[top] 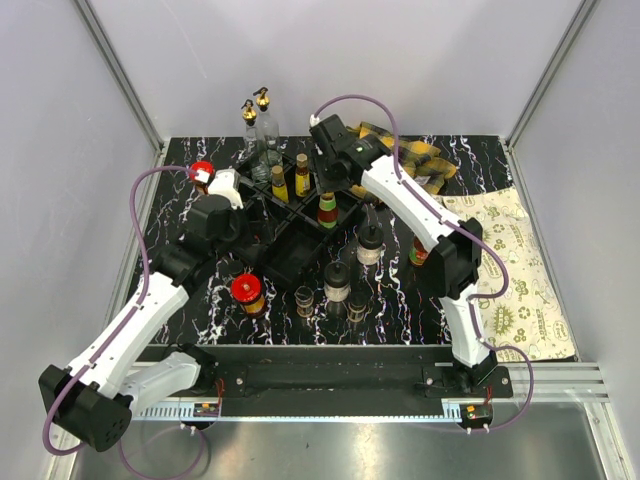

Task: Organize the condiment bottles
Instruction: Place the bottle in the storage box.

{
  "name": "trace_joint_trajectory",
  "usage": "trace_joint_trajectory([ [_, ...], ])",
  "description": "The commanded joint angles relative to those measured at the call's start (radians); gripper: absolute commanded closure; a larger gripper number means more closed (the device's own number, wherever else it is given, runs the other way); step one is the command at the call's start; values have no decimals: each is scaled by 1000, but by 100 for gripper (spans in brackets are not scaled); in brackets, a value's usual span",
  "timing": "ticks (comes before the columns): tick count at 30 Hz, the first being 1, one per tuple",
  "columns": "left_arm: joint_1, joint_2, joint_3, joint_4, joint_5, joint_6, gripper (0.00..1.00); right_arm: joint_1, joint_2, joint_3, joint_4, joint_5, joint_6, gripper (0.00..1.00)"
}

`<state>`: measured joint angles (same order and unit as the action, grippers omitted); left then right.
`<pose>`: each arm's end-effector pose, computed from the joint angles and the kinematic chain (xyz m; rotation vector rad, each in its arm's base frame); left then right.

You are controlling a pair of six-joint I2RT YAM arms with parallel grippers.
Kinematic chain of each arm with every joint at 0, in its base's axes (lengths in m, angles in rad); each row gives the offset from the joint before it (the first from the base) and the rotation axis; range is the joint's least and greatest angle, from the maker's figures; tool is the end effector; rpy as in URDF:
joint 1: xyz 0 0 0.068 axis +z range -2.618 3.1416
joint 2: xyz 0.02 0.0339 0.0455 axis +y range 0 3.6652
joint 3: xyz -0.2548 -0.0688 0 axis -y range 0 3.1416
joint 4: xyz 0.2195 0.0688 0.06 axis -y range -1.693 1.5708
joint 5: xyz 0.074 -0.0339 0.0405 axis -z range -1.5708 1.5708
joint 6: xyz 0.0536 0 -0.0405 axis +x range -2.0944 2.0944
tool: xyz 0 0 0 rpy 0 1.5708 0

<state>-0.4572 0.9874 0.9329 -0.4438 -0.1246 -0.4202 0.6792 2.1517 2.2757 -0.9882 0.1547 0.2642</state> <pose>0.1948 -0.0884 0.3133 -0.0388 2.0902 -0.4094 0.3574 0.2779 0.3166 -0.4335 2.3966 0.2399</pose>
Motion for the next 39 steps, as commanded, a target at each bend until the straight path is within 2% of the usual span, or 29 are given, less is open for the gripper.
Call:
trace_joint_trajectory([
  [1,0,-21,-8,50,-27,-11,1,22,-7,-22,83,-6,-17,100],
  [5,0,-20,-6,47,-30,-14,1,28,-4,-50,83,28,-16,95],
  [9,0,-21,-8,47,-32,-12,1,28,-7,-68,83,32,-8,80],
  [10,-1,-20,-6,47,-30,-12,1,28,-9,-71,83,32,-6,73],
  [12,-1,-16,-5,47,-29,-14,1,29,-12,-73,82,34,-8,67],
  [13,-1,-16,-5,47,-29,-12,1,29,-15,-71,82,34,-11,60],
  [19,-1,-19,-5,42,-35,-9,1,29,-35,-67,82,46,-19,39],
  [20,0,-21,-5,42,-35,-9,1,29,-36,-65,80,45,-20,31],
  [22,-1,-23,-5,40,-35,-11,1,29,-49,-62,83,46,-23,24],
  [23,0,-23,-3,40,-35,-9,1,29,-55,-62,82,54,-25,17],
  [27,0,-24,1,36,-41,-9,1,29,-99,-64,83,69,-26,3],
  [34,0,-32,1,31,-46,-5,1,26,-229,-143,82,187,20,0],
  [39,-1,-38,1,31,-47,-5,1,22,-418,-384,95,304,64,0],
])
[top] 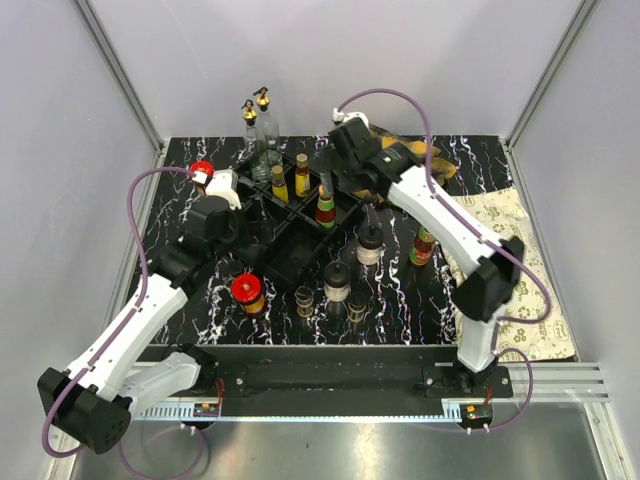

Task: Organize the condiment bottles
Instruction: Place the bottle in the storage box, then pick up the bottle from the center of the board.

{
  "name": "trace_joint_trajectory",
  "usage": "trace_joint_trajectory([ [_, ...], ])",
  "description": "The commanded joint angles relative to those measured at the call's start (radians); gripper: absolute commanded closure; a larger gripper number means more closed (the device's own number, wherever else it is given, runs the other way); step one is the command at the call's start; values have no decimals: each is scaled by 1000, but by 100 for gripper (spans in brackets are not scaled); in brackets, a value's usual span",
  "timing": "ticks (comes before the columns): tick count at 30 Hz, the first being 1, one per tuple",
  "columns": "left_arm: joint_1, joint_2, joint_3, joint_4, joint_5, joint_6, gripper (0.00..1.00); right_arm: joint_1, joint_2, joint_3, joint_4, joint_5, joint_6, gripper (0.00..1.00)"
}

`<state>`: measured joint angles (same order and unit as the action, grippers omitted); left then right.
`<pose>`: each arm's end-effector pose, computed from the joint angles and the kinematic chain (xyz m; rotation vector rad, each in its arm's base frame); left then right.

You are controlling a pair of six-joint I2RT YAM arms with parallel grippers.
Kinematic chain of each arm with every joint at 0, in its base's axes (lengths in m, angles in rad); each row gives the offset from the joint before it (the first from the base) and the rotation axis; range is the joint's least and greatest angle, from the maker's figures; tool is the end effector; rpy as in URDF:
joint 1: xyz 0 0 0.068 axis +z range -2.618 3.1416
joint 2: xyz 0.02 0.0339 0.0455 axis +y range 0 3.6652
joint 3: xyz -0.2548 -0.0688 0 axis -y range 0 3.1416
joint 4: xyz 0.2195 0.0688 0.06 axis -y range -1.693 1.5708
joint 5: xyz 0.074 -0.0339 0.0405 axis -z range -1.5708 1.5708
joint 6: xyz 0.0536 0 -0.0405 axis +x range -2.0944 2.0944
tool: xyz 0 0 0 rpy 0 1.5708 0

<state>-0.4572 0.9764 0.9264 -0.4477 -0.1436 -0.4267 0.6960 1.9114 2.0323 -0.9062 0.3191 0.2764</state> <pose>0.1929 -0.0863 0.3129 -0.0574 2.0859 -0.3948 0.3209 0.2462 0.3514 -0.3297 2.2861 0.1182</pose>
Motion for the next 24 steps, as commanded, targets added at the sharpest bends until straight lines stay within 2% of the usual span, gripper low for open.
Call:
trace_joint_trajectory([
  [1,-1,-28,11,34,-28,0,1,-10,-207,-185,15,174,66,0],
  [5,-1,-31,12,35,-16,0,1,-105,-397,-458,13,178,153,0],
  [11,-1,-24,15,33,-1,-1,1,-203,-601,-665,15,184,224,0],
  [16,-1,-24,19,33,12,0,1,-250,-637,-721,13,196,231,0],
  [24,-1,-22,19,33,15,2,1,-282,-563,-756,39,157,245,0],
])
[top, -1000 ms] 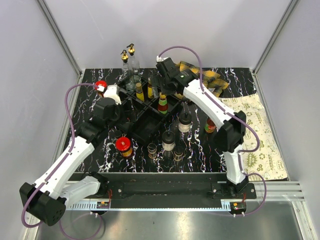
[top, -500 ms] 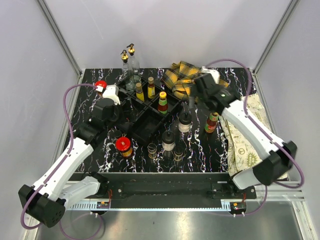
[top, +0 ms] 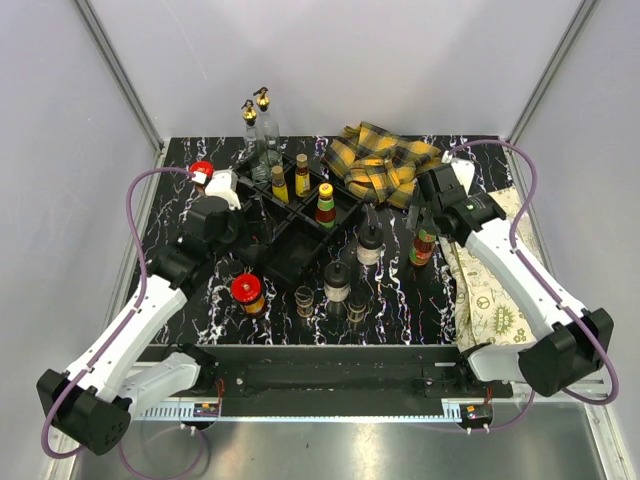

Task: Organize the condiment bottles
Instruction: Pick up the bottle from the center of the board.

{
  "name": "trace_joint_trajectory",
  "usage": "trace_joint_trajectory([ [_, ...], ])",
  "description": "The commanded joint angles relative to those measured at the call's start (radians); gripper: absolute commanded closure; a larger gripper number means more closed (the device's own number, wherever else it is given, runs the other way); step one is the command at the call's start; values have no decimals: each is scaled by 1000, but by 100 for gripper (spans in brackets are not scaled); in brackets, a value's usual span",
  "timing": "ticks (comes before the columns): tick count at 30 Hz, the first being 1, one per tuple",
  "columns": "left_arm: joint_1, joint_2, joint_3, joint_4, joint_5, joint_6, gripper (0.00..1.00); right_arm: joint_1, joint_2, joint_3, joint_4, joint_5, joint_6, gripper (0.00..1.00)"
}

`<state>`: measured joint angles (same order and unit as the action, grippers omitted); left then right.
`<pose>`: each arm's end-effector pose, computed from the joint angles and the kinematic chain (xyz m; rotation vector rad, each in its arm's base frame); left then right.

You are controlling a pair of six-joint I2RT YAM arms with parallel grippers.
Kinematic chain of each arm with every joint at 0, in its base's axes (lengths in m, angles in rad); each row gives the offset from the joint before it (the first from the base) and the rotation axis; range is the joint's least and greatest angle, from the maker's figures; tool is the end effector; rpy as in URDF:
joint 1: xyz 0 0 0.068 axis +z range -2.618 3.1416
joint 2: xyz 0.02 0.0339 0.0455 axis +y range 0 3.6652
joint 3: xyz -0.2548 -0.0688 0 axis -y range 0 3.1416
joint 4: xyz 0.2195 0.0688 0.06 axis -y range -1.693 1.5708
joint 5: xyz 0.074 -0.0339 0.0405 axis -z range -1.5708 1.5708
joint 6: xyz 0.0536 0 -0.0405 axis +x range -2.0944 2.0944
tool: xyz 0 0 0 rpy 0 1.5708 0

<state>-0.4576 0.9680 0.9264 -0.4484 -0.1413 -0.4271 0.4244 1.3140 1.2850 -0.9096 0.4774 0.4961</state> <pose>0.1912 -0.0858 0.3144 -0.0565 2.0791 -0.4008 0.2364 0.0798 0.3155 0.2733 2.3606 -0.1723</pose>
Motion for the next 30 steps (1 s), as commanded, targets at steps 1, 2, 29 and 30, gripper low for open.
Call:
trace_joint_trajectory([
  [1,-1,-12,19,34,14,2,1,-15,39,-10,46,-5,25,2],
  [2,-1,-11,20,34,16,2,1,-18,50,-12,60,-11,22,2],
  [29,-1,11,12,42,43,-2,1,-62,125,7,121,-74,-4,87],
  [30,-1,9,12,43,42,-2,1,-62,123,8,121,-72,-5,91],
])
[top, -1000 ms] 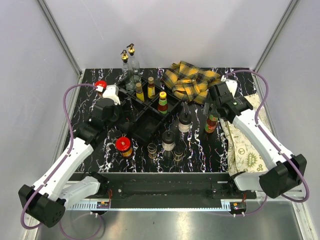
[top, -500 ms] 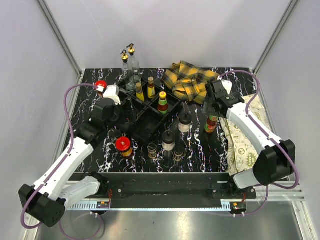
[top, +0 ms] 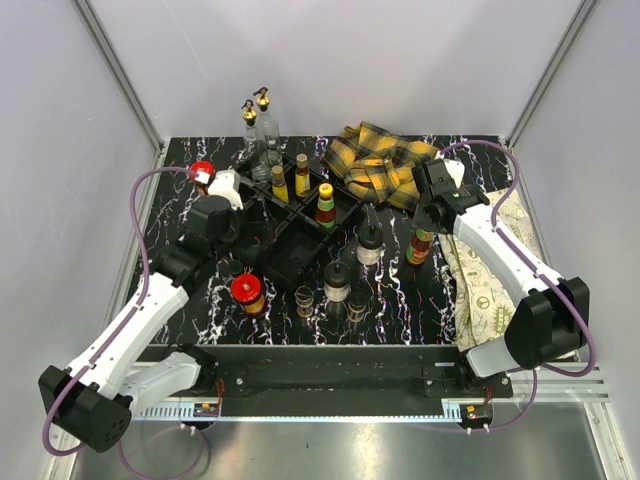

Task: Organize the condiment bottles
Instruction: Pick up the bottle from the center of the board.

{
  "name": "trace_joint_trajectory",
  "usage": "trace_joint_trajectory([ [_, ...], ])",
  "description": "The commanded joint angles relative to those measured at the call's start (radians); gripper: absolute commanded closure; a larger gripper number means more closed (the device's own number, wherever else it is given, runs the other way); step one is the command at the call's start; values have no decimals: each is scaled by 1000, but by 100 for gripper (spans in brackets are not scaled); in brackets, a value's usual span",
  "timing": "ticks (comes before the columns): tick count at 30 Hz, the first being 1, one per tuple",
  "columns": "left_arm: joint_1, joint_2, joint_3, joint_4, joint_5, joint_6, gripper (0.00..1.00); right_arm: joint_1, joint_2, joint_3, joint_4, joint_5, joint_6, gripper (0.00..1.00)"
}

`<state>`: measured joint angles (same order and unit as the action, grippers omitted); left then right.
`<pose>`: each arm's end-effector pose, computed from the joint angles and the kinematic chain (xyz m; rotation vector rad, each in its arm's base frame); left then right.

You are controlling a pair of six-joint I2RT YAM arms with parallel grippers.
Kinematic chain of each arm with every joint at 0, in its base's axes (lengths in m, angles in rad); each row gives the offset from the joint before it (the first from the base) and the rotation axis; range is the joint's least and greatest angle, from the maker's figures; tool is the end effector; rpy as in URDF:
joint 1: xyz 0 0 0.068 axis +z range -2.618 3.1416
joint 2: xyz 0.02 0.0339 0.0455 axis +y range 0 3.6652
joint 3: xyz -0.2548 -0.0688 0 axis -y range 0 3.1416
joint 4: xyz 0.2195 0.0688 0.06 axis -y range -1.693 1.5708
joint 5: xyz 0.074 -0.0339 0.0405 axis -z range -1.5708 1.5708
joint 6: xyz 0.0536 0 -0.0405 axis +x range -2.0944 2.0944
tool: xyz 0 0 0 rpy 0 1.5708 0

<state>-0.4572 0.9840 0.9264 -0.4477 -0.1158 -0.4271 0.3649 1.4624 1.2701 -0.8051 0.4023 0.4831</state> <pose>0.1937 -0.0884 0.3113 -0.0401 2.0993 -0.4195 0.2749 0.0825 0.2802 0.2925 2.4435 -0.1586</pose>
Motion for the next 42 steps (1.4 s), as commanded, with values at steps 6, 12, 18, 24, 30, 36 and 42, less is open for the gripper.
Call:
trace_joint_trajectory([
  [6,-1,-10,14,41,16,-1,1,-3,-39,44,-5,15,2,100],
  [12,-1,-11,9,41,13,-1,1,-3,-54,80,-23,15,-6,100],
  [18,-1,-24,3,41,-2,-2,1,-3,-56,216,-52,-6,-28,100],
  [24,-3,-21,3,43,-4,-2,1,-3,-7,411,-52,-101,-49,100],
  [30,-3,-21,2,41,-12,-1,1,12,110,602,-60,-174,-72,100],
  [36,-3,-13,5,41,-18,-4,1,78,268,791,-63,-180,-115,100],
  [42,-3,-8,6,41,-27,-1,1,152,424,948,-72,-155,-156,100],
])
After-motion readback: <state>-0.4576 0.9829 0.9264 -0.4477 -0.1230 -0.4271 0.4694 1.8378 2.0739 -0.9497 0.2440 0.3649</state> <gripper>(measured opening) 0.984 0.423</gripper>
